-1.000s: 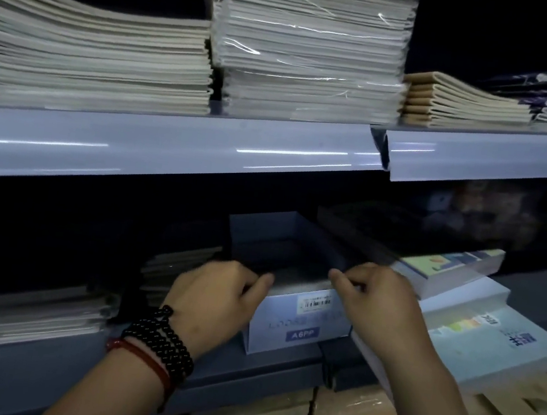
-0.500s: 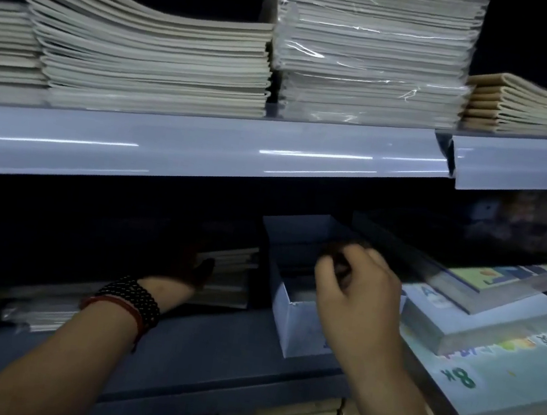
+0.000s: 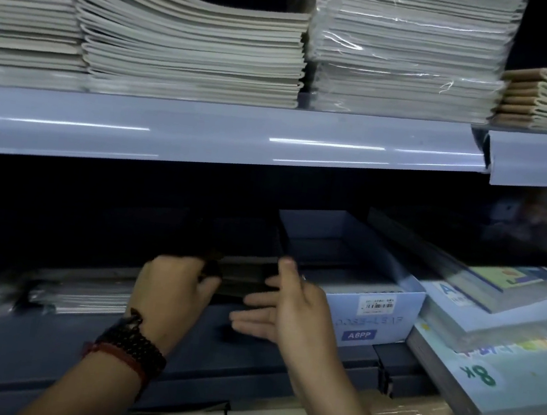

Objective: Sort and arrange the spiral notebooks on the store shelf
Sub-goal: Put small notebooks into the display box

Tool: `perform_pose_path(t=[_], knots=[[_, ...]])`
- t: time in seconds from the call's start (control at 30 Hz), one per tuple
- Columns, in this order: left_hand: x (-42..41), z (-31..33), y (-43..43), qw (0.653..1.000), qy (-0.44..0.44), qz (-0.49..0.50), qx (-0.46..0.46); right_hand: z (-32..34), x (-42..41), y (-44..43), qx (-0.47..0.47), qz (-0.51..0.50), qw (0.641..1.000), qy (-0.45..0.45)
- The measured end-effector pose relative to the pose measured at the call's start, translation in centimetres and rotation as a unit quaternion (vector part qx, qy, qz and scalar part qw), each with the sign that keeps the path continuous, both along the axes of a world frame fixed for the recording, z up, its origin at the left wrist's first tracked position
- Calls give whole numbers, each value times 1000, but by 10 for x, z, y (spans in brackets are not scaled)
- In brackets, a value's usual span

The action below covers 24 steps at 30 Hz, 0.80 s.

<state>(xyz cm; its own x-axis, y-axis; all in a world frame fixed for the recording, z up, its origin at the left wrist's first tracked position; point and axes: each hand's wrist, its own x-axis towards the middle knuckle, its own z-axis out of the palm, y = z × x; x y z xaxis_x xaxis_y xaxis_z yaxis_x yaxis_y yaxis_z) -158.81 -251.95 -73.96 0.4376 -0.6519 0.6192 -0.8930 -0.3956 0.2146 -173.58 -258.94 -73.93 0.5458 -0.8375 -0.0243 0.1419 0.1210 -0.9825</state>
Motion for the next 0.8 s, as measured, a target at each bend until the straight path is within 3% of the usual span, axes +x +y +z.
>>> perform_pose_path(t=[0.07,0.13,0.23,0.3,0.37,0.43,0.47,0.53,0.8], knots=[[-2,-16,16,992,-17,-47,-113,3,0,2,86,18,993,-79],[-7,-32,31,982,-4,-108,-157,2,0,5,91,24,988,-121],[-10,-48,50,970,43,-154,-183,-7,1,10,66,2,992,-104],[-10,-49,57,954,141,-152,-214,-12,-1,15,58,-1,994,-89],[-15,-45,63,893,334,-142,-267,-15,-4,23,49,2,995,-87],[-20,-33,70,779,521,-140,-321,-16,-8,32,36,10,995,-96],[-21,-28,73,729,578,-147,-335,-16,-10,35,30,12,994,-101],[-21,-23,83,686,629,-161,-329,-16,-12,43,17,17,994,-103],[-25,-11,111,707,636,-179,-254,-18,-20,61,-72,2,997,-14]])
